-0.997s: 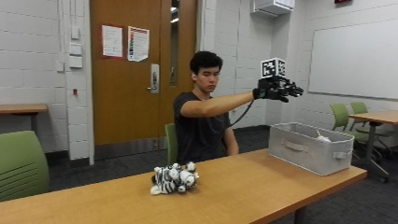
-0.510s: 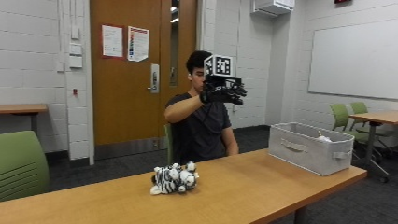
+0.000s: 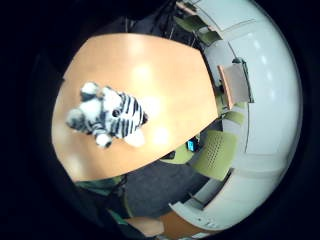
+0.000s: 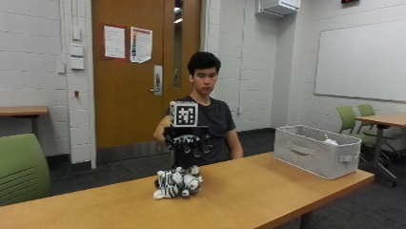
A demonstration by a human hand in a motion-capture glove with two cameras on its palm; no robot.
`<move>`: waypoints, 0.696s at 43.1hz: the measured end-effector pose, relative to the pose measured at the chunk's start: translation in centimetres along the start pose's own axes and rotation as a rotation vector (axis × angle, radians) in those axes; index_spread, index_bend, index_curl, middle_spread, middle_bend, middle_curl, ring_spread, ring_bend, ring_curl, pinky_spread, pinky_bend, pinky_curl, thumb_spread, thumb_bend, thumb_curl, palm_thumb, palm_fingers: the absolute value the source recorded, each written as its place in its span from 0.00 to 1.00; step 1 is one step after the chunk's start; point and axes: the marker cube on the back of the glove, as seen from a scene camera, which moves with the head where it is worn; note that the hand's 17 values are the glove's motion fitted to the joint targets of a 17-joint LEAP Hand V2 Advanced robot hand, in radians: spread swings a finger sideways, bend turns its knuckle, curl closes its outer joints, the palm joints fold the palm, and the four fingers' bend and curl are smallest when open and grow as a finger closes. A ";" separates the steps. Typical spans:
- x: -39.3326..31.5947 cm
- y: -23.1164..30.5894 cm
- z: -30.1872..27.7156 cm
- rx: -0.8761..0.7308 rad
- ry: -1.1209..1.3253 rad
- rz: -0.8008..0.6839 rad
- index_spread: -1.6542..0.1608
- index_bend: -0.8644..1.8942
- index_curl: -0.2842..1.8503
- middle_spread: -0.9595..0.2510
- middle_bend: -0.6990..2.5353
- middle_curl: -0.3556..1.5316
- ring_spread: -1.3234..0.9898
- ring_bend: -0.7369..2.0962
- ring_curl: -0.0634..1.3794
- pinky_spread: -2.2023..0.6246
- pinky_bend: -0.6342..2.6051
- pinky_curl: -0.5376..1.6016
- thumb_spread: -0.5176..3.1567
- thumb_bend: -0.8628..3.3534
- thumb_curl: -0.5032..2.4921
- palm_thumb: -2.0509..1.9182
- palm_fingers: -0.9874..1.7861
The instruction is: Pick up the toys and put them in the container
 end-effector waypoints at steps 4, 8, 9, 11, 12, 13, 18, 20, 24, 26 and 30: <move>1.7 0.8 2.5 -0.096 0.007 -0.147 0.71 0.38 0.31 0.62 0.33 0.44 0.45 0.34 0.19 0.79 0.36 0.37 0.39 0.18 0.24 0.49 0.34; 2.7 1.2 4.8 -0.154 0.003 -0.170 0.71 0.39 0.31 0.62 0.31 0.43 0.46 0.32 0.18 0.79 0.38 0.38 0.39 0.18 0.24 0.49 0.34; 2.9 1.3 5.4 -0.165 0.002 -0.159 0.70 0.39 0.32 0.61 0.30 0.43 0.46 0.31 0.18 0.80 0.39 0.39 0.38 0.18 0.24 0.48 0.35; 3.3 1.6 6.4 -0.177 0.001 -0.135 0.70 0.39 0.32 0.61 0.29 0.42 0.46 0.31 0.17 0.80 0.40 0.39 0.38 0.18 0.24 0.48 0.34; 3.4 1.7 7.0 -0.185 0.000 -0.118 0.70 0.39 0.32 0.61 0.28 0.42 0.46 0.31 0.17 0.80 0.40 0.40 0.38 0.18 0.24 0.48 0.34; 3.5 1.7 7.4 -0.197 -0.002 -0.098 0.70 0.40 0.32 0.61 0.27 0.41 0.46 0.31 0.17 0.80 0.41 0.40 0.38 0.18 0.24 0.48 0.34; 4.1 1.8 9.0 -0.261 -0.041 -0.044 0.69 0.41 0.33 0.61 0.24 0.39 0.47 0.31 0.17 0.80 0.44 0.41 0.37 0.18 0.23 0.48 0.33; 4.4 2.0 9.6 -0.281 -0.053 -0.032 0.69 0.43 0.34 0.61 0.23 0.37 0.48 0.31 0.16 0.80 0.46 0.42 0.37 0.18 0.23 0.48 0.32; 4.7 2.6 10.3 -0.320 -0.034 -0.007 0.69 0.45 0.35 0.64 0.21 0.34 0.49 0.30 0.15 0.80 0.51 0.44 0.36 0.17 0.23 0.47 0.30; 4.8 2.8 10.5 -0.329 -0.022 0.001 0.69 0.46 0.35 0.65 0.21 0.32 0.50 0.30 0.15 0.80 0.53 0.45 0.36 0.17 0.23 0.47 0.29; 4.7 3.5 11.0 -0.299 -0.003 0.002 0.68 0.49 0.36 0.68 0.21 0.29 0.52 0.31 0.15 0.80 0.56 0.46 0.35 0.17 0.23 0.47 0.29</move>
